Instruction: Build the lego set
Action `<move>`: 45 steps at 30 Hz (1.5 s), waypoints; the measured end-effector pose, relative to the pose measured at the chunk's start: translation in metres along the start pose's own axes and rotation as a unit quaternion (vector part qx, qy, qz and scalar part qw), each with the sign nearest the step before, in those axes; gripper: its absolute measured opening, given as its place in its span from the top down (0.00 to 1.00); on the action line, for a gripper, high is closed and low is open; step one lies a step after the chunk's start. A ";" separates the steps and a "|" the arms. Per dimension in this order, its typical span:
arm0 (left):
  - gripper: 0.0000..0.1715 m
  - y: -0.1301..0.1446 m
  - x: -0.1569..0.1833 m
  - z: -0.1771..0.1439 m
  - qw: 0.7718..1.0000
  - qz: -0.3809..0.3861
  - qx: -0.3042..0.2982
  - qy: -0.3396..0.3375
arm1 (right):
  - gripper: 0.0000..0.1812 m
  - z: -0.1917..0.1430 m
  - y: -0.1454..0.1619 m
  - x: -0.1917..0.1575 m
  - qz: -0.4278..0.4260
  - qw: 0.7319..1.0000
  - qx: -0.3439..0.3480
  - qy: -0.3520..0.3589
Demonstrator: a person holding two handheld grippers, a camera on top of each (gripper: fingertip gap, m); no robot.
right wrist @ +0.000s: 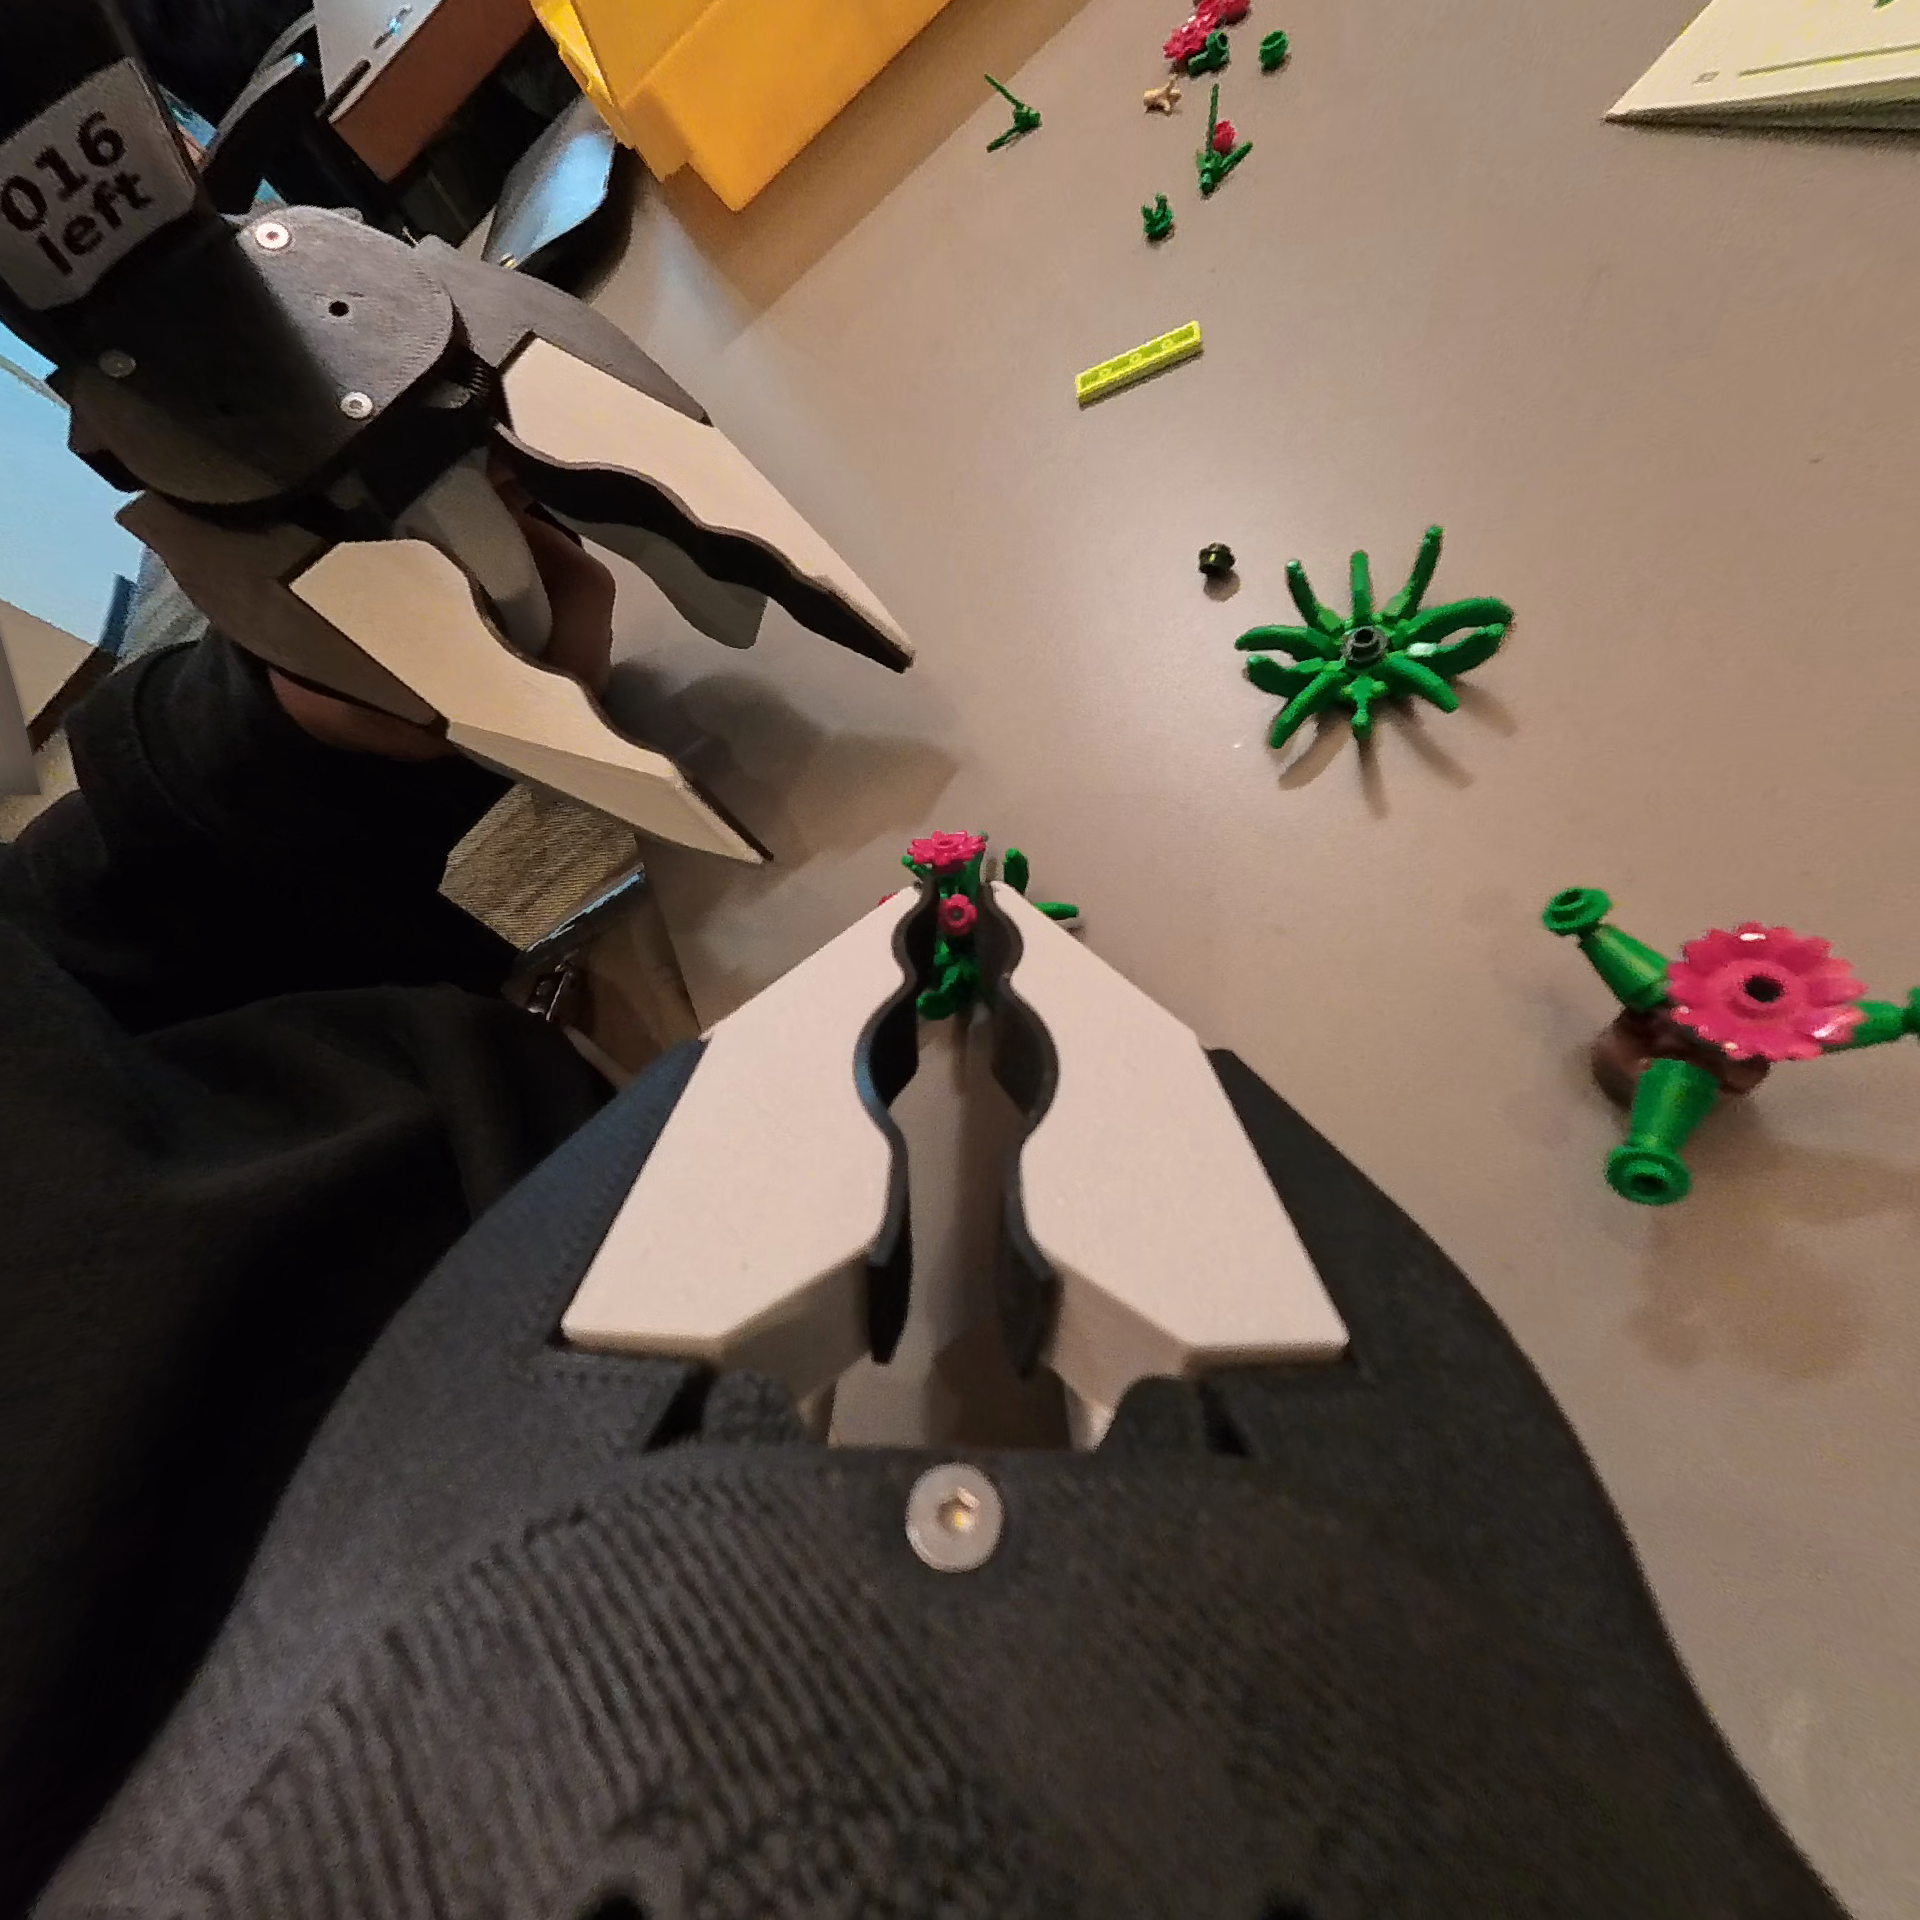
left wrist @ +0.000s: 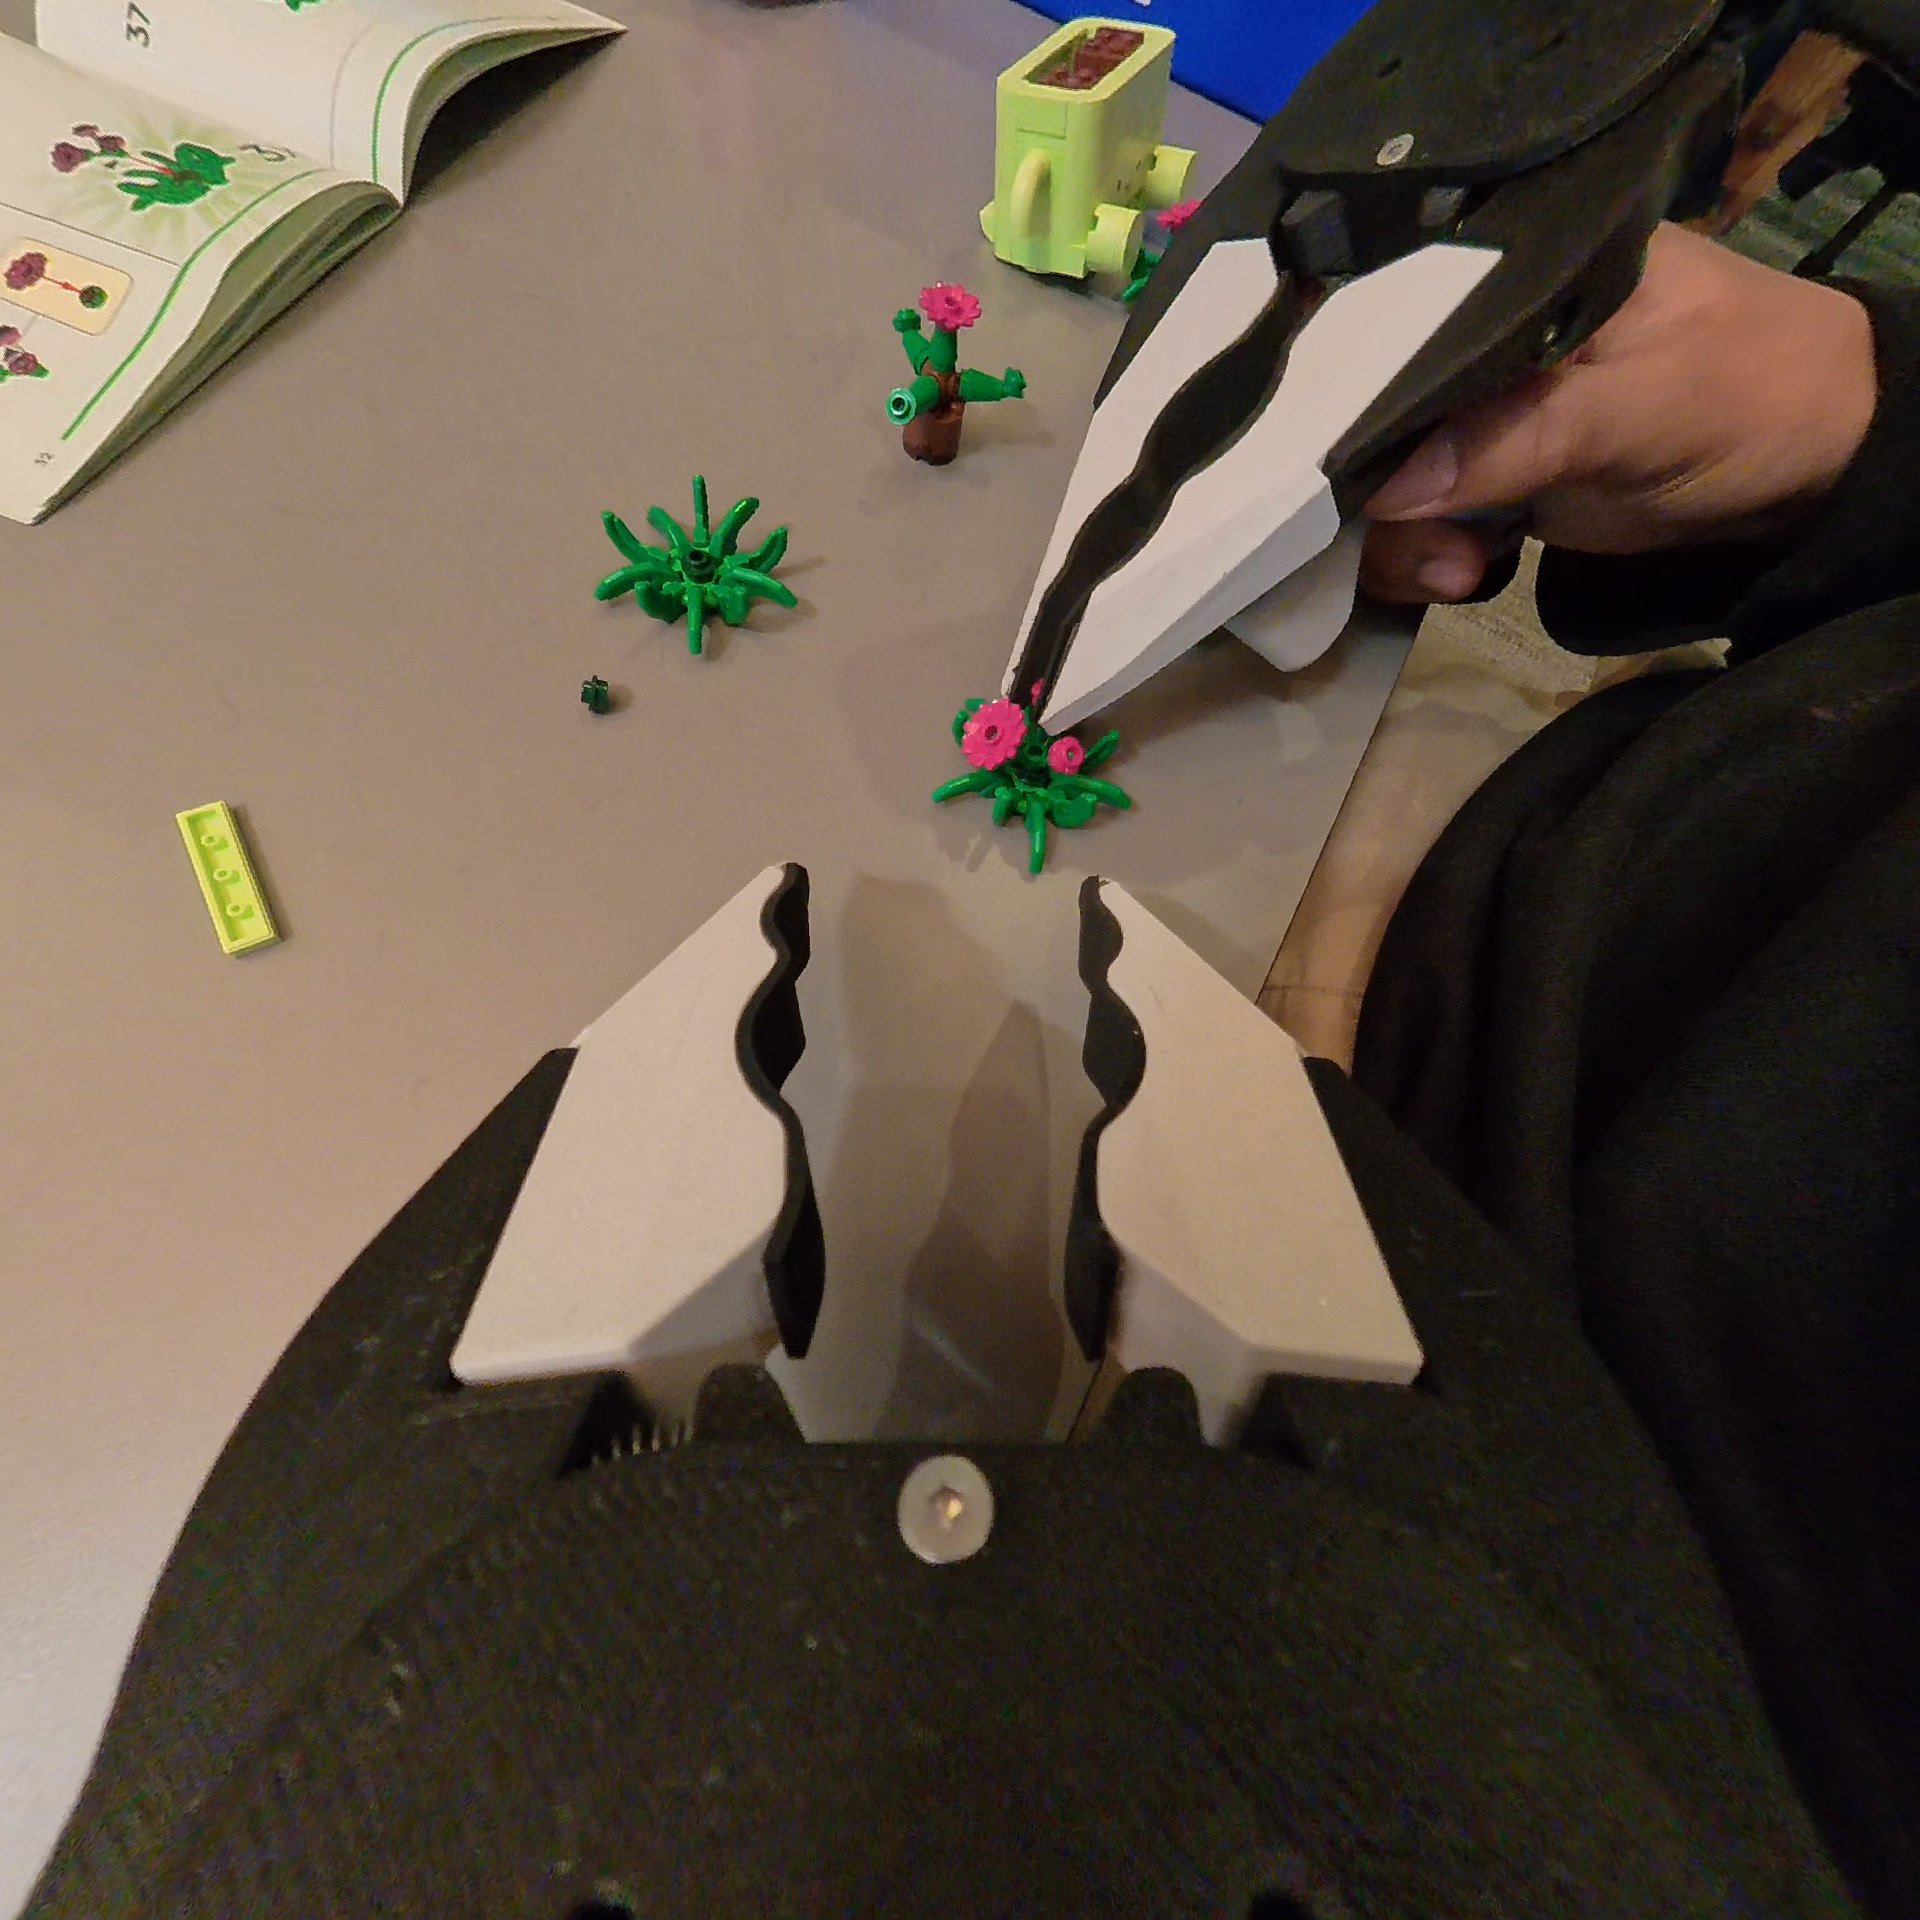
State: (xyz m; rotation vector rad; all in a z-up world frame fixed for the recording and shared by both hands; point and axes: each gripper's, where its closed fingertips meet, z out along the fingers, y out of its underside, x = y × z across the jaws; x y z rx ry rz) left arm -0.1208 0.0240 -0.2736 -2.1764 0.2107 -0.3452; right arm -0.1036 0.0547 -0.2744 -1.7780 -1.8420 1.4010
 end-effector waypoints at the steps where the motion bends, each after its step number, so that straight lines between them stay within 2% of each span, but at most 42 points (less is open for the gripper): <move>1: 0.70 0.000 0.000 0.000 1.000 0.001 -0.001 -0.001 | 0.97 0.000 0.000 0.000 -0.003 1.000 -0.001 0.002; 32: 0.70 0.002 -0.001 0.001 1.000 -0.003 -0.009 -0.003 | 0.97 -0.003 -0.002 -0.002 -0.024 1.000 -0.004 0.010; 41: 0.70 0.003 -0.002 0.002 1.000 -0.002 -0.011 -0.004 | 0.97 -0.011 0.001 0.001 -0.027 0.999 -0.017 0.022; 45: 0.70 0.003 -0.002 0.002 1.000 -0.002 -0.012 -0.005 | 0.98 -0.015 0.015 0.005 -0.019 0.998 -0.049 0.032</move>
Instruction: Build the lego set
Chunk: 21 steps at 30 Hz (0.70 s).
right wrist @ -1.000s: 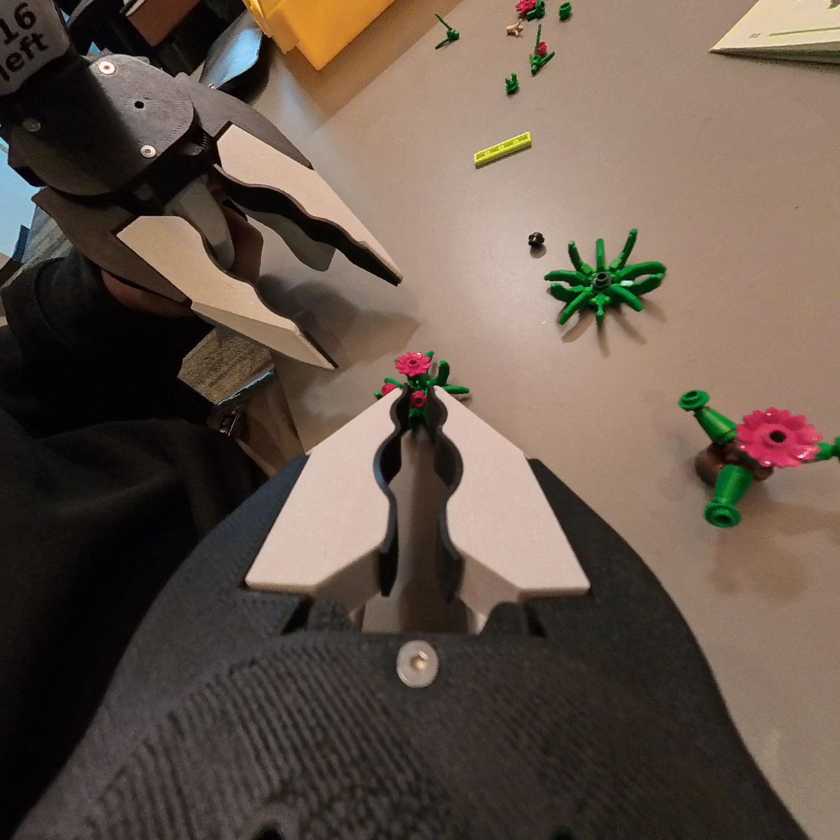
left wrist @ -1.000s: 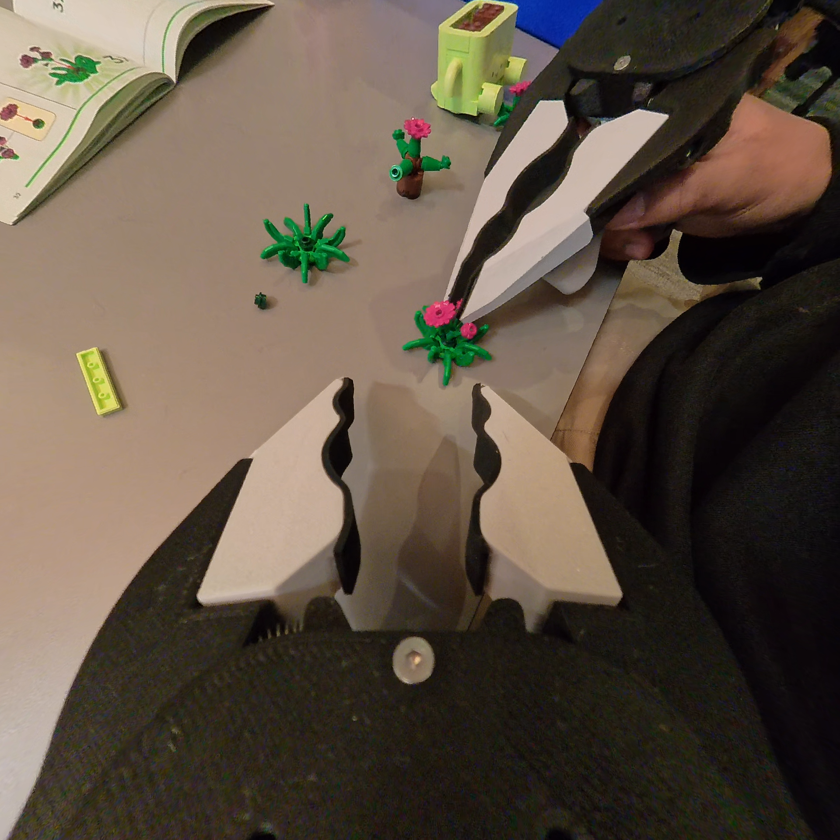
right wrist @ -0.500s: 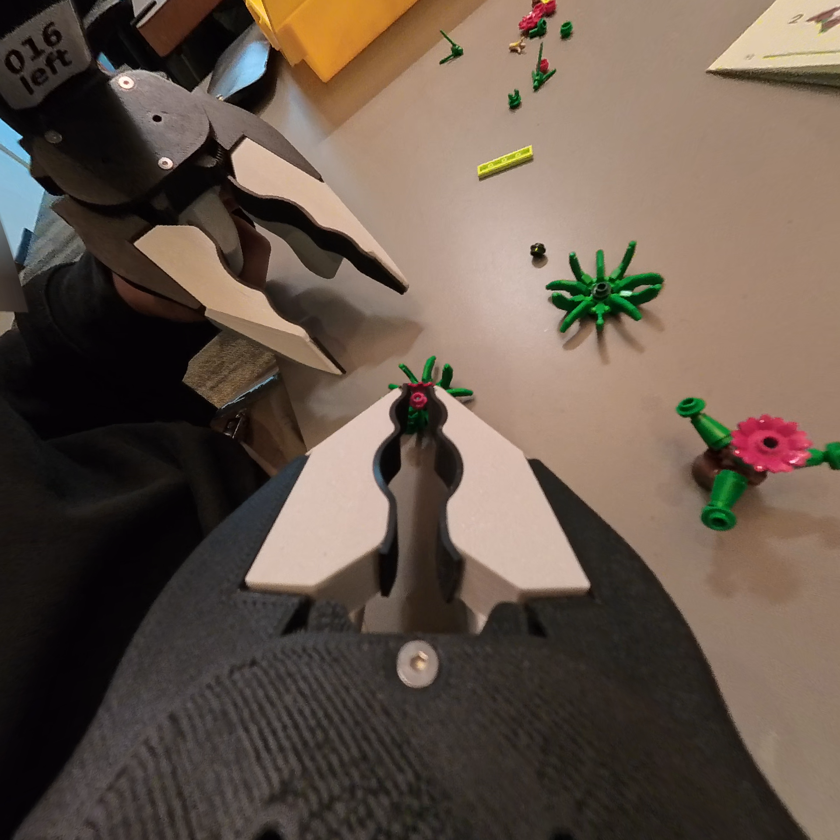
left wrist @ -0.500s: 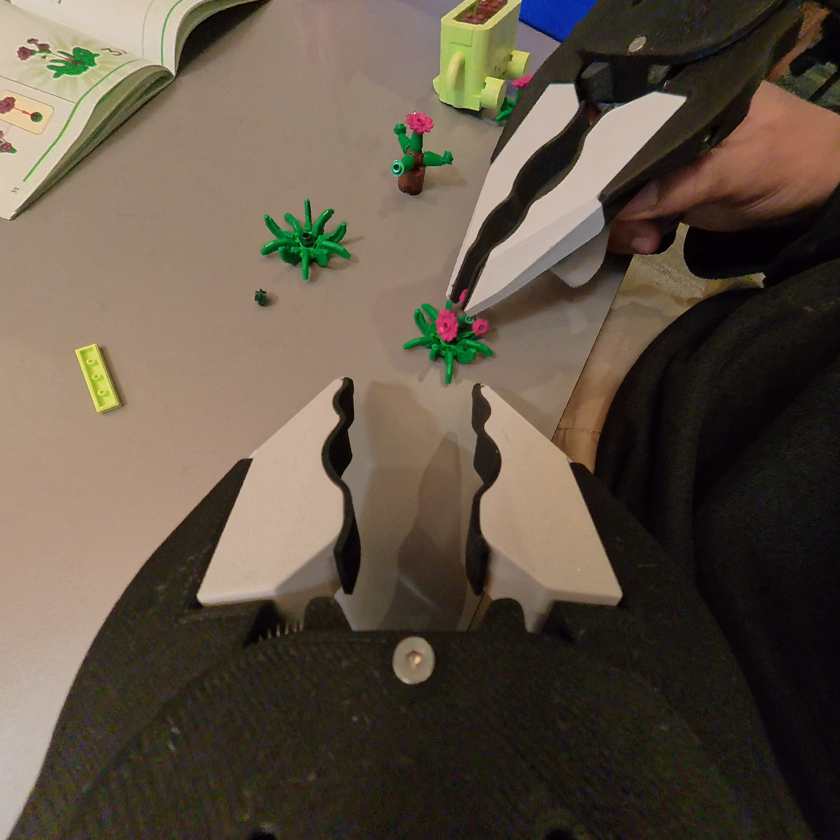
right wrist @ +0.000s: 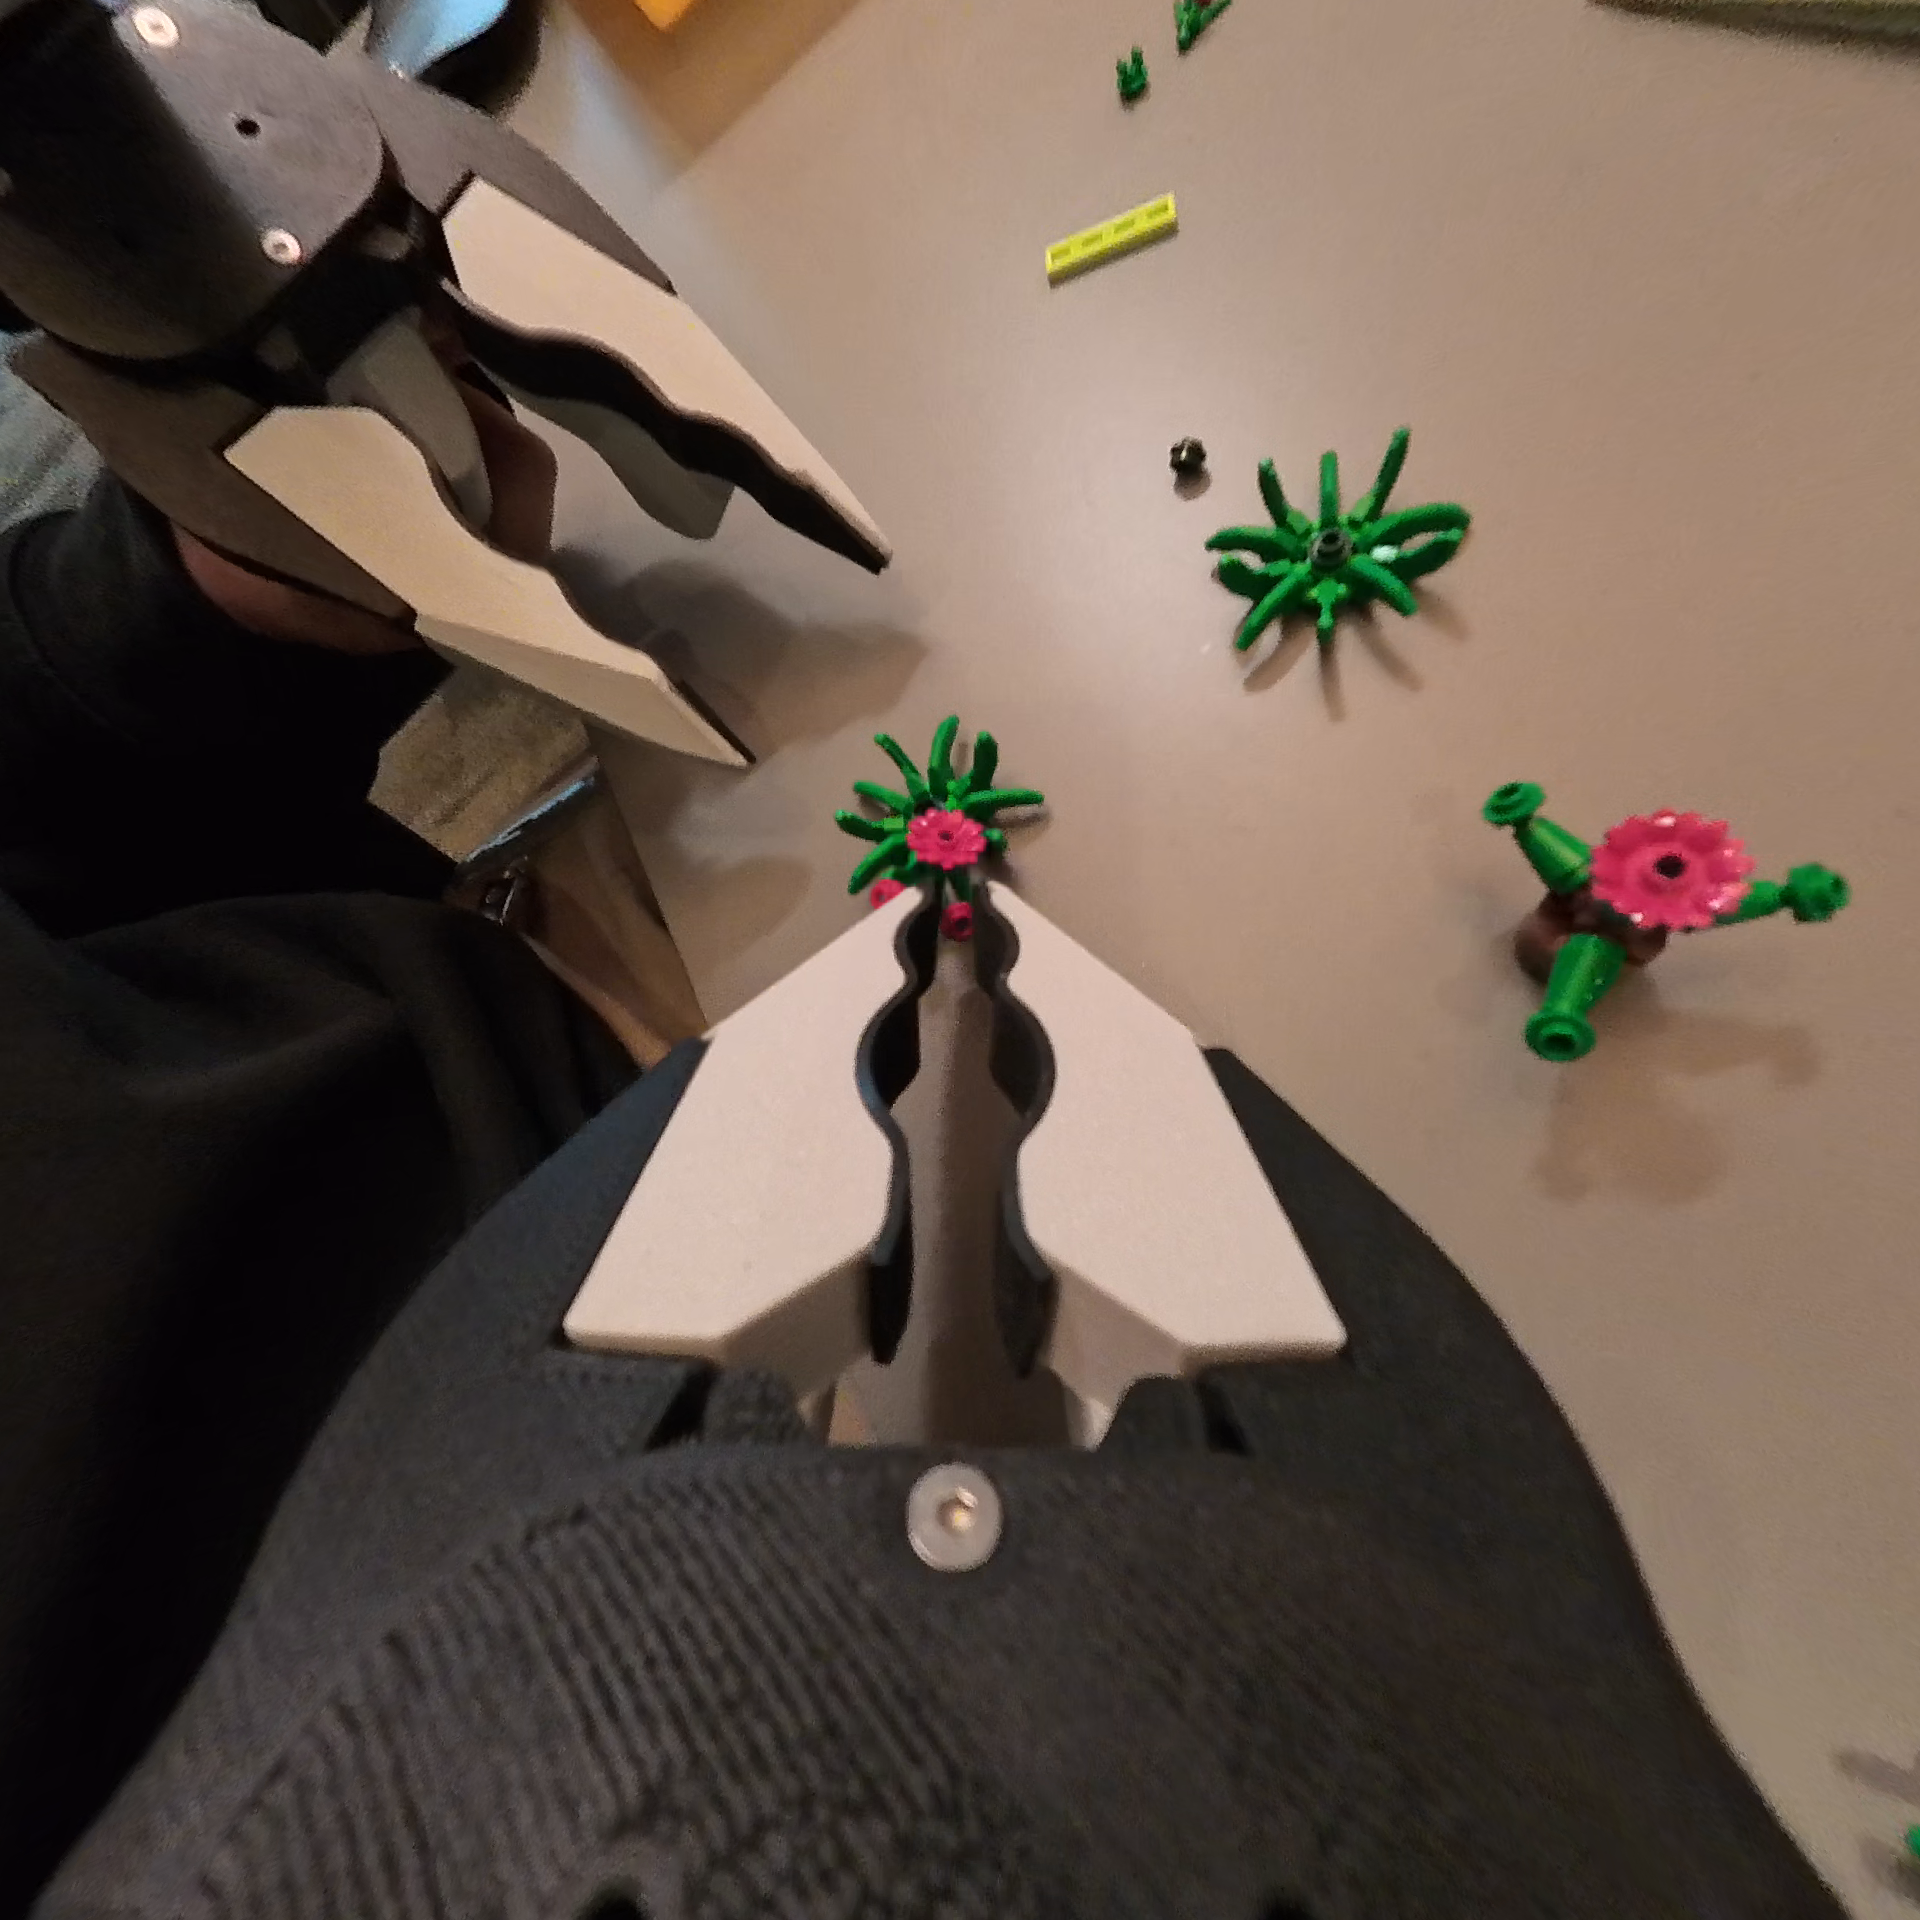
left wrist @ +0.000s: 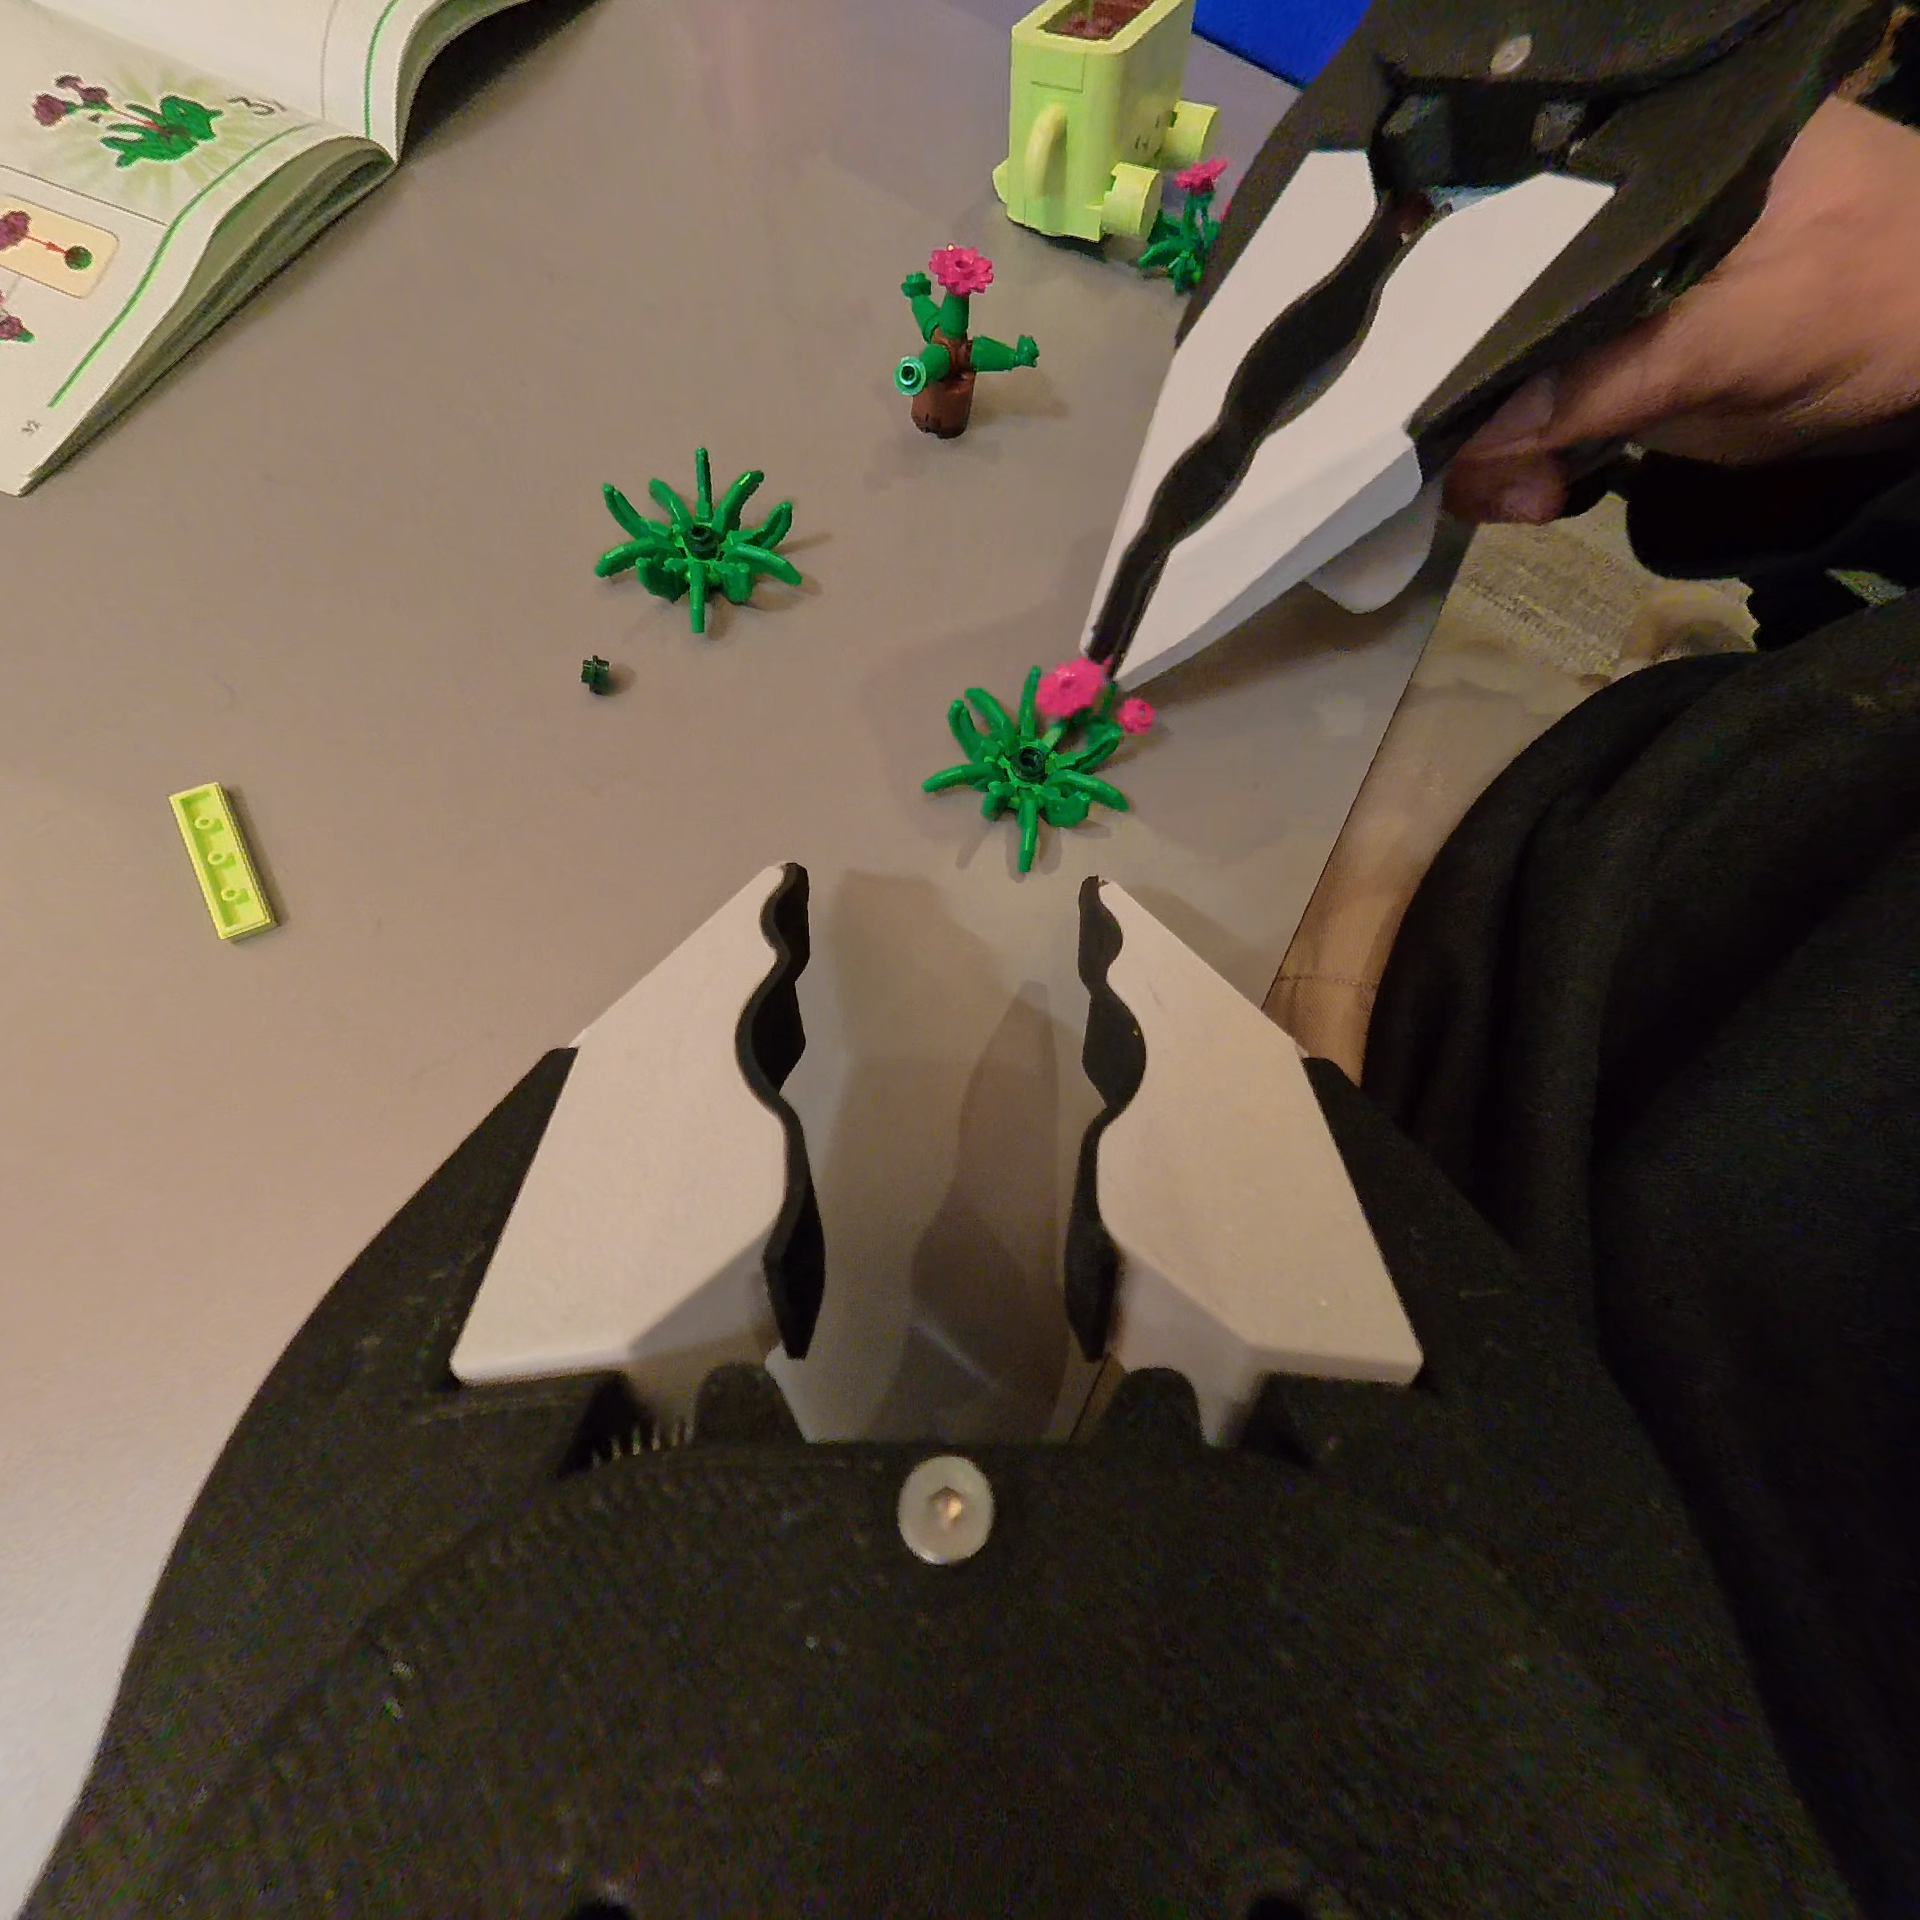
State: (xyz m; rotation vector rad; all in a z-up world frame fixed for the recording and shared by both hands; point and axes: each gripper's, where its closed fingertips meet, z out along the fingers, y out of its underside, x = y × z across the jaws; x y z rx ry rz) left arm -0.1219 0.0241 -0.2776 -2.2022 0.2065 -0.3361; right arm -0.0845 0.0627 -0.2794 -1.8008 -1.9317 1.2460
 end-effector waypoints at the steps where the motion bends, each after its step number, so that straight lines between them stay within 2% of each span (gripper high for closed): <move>1: 0.70 0.000 0.000 0.000 1.000 0.000 0.000 0.000 | 0.98 -0.001 0.003 0.000 -0.002 1.000 -0.004 0.003; 12: 0.70 0.001 0.000 0.001 1.000 0.002 -0.004 -0.003 | 0.94 -0.016 0.024 0.003 -0.005 0.999 -0.045 0.021; 21: 0.70 0.002 0.000 0.001 1.000 0.003 -0.006 -0.004 | 0.88 -0.021 0.012 -0.010 -0.070 0.997 -0.033 -0.001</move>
